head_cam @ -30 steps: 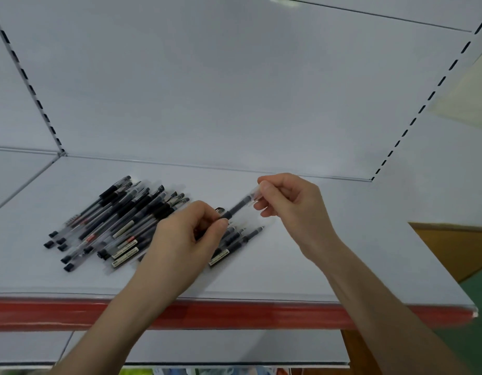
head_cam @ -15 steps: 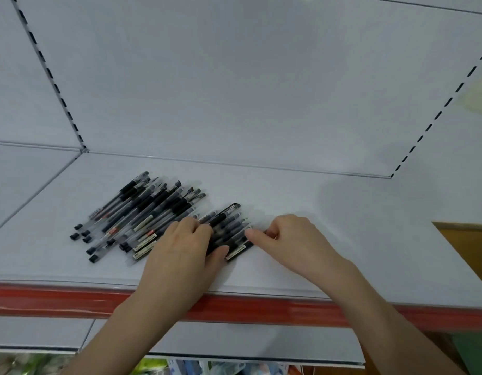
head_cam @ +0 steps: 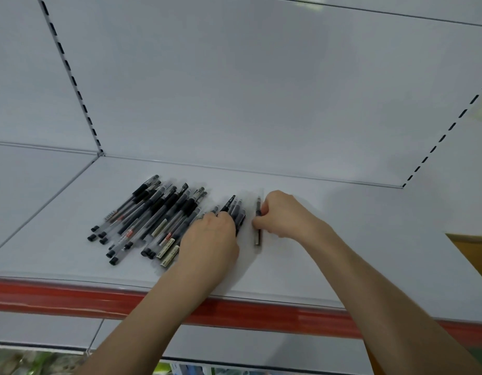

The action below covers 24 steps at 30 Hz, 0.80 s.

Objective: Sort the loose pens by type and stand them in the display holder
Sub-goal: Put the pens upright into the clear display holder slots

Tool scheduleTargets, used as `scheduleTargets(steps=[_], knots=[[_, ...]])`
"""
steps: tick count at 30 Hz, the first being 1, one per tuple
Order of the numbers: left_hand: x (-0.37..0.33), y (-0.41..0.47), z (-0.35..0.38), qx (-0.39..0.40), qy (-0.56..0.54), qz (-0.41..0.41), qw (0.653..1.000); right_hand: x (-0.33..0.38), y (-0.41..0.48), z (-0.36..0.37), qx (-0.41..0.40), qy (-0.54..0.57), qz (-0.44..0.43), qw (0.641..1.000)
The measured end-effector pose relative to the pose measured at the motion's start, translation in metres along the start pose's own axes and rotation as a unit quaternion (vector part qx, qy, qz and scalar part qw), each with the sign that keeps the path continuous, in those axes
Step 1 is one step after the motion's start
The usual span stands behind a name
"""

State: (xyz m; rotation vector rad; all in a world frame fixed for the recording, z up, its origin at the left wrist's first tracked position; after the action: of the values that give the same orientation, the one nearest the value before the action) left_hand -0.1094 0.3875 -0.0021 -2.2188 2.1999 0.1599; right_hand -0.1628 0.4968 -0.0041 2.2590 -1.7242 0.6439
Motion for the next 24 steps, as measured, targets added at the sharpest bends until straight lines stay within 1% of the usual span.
scheduleTargets(steps=[4, 7, 9, 11, 12, 13, 14, 15, 16, 17, 18, 19, 20, 21, 22, 24], knots=[[-0.003, 0.005, 0.002, -0.011, 0.051, -0.008, 0.999, -0.003, 0.002, -0.009, -0.004, -0.060, 0.009, 0.998], [-0.004, 0.009, 0.004, -0.018, 0.075, -0.004, 0.997, -0.005, 0.002, -0.008, -0.006, -0.050, 0.012, 0.999], [-0.002, 0.008, 0.007, -0.013, 0.064, -0.006, 0.998, -0.009, 0.000, -0.007, -0.013, -0.016, 0.020, 1.000], [0.003, 0.010, 0.008, -0.004, 0.022, -0.007, 1.000, -0.016, -0.004, -0.007, -0.021, 0.049, 0.033, 0.998], [0.009, 0.012, 0.005, -0.004, -0.039, -0.014, 0.999, -0.020, -0.006, -0.010, -0.034, 0.092, 0.038, 0.994], [0.016, 0.014, 0.001, 0.002, -0.133, -0.029, 0.991, -0.023, -0.010, -0.015, -0.056, 0.145, 0.038, 0.987], [0.023, 0.014, -0.003, 0.026, -0.248, -0.045, 0.967, -0.024, -0.015, -0.022, -0.083, 0.209, 0.035, 0.974], [0.028, 0.013, -0.006, 0.053, -0.373, -0.062, 0.924, -0.024, -0.020, -0.031, -0.110, 0.280, 0.025, 0.953], [0.030, 0.011, -0.011, 0.075, -0.493, -0.077, 0.863, -0.021, -0.025, -0.040, -0.131, 0.352, 0.007, 0.927], [0.030, 0.007, -0.016, 0.094, -0.593, -0.088, 0.794, -0.016, -0.029, -0.049, -0.146, 0.414, -0.015, 0.898], [0.027, 0.001, -0.021, 0.109, -0.668, -0.095, 0.730, -0.010, -0.033, -0.057, -0.155, 0.462, -0.036, 0.872], [0.023, -0.003, -0.025, 0.118, -0.719, -0.097, 0.678, -0.003, -0.036, -0.063, -0.157, 0.495, -0.056, 0.853], [0.019, -0.007, -0.029, 0.124, -0.748, -0.094, 0.645, 0.006, -0.037, -0.066, -0.151, 0.513, -0.076, 0.842], [0.015, -0.010, -0.033, 0.128, -0.760, -0.088, 0.631, 0.016, -0.038, -0.067, -0.140, 0.519, -0.097, 0.838], [0.013, -0.014, -0.037, 0.127, -0.760, -0.080, 0.632, 0.026, -0.037, -0.067, -0.127, 0.518, -0.114, 0.838], [0.013, -0.020, -0.045, 0.110, -0.750, -0.070, 0.648, 0.043, -0.036, -0.064, -0.104, 0.513, -0.138, 0.841]])
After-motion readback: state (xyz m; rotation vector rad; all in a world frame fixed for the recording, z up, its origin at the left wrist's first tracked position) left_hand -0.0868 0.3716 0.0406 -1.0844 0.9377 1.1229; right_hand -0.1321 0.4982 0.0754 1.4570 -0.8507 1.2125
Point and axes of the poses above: each hand's wrist, its own y-axis towards the middle knuckle, its own z-axis out of the palm, x = y × z, the point moved 7 cm from there along y, towards the middle knuckle, and after that the axes turned 8 degrees about -z, right-handed, at the moved point
